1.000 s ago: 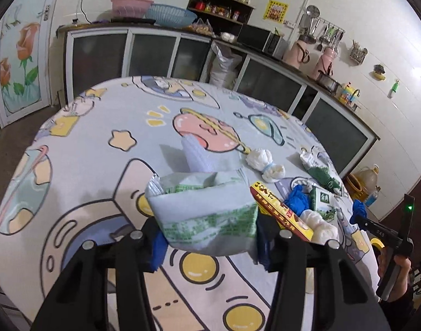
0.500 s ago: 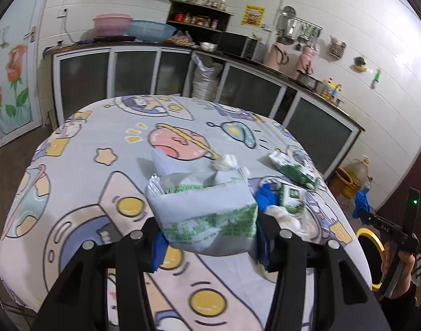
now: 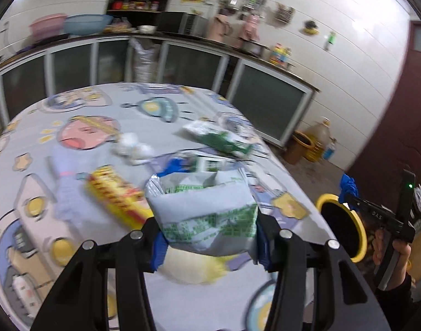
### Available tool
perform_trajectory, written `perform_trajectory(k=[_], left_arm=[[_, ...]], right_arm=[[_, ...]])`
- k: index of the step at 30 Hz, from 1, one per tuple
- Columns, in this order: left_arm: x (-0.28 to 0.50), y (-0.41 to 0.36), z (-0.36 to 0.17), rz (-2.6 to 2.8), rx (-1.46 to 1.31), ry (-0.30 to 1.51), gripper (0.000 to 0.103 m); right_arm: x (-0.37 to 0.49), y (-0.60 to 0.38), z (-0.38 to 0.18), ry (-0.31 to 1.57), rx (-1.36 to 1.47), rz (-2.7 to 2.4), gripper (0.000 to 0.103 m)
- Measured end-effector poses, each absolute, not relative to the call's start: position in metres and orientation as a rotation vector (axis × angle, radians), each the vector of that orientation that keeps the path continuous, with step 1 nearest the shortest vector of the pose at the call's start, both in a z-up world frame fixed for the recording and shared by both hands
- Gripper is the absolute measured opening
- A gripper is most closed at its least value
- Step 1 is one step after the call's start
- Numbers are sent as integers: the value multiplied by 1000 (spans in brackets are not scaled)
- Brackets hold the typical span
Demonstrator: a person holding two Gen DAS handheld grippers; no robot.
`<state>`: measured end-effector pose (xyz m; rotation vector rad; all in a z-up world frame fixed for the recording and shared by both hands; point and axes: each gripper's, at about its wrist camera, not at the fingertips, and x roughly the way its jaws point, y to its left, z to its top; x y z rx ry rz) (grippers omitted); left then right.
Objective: Collect trash
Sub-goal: 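Carry the tissue packet and blue glove over the bin with both grippers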
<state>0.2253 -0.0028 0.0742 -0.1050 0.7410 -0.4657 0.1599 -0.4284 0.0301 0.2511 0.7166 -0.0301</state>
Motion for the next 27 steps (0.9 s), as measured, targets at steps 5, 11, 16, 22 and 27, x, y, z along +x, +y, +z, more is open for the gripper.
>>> perform_trajectory(k=[5, 11, 16, 22, 27], left_arm=[[228, -73, 74, -606, -44, 742, 48], [230, -168, 67, -773, 31, 770, 48], [225, -249, 51, -887, 94, 812, 48], [218, -313, 31, -963, 144, 850, 48], [214, -357, 9, -997, 196, 887, 48]], right_arm=[[134, -469, 27, 704, 286, -126, 15], [105, -512, 17, 703, 338, -226, 15], [86, -541, 4, 717, 370, -284, 15], [77, -561, -11, 742, 397, -318, 15], [75, -574, -32, 782, 431, -335, 15]])
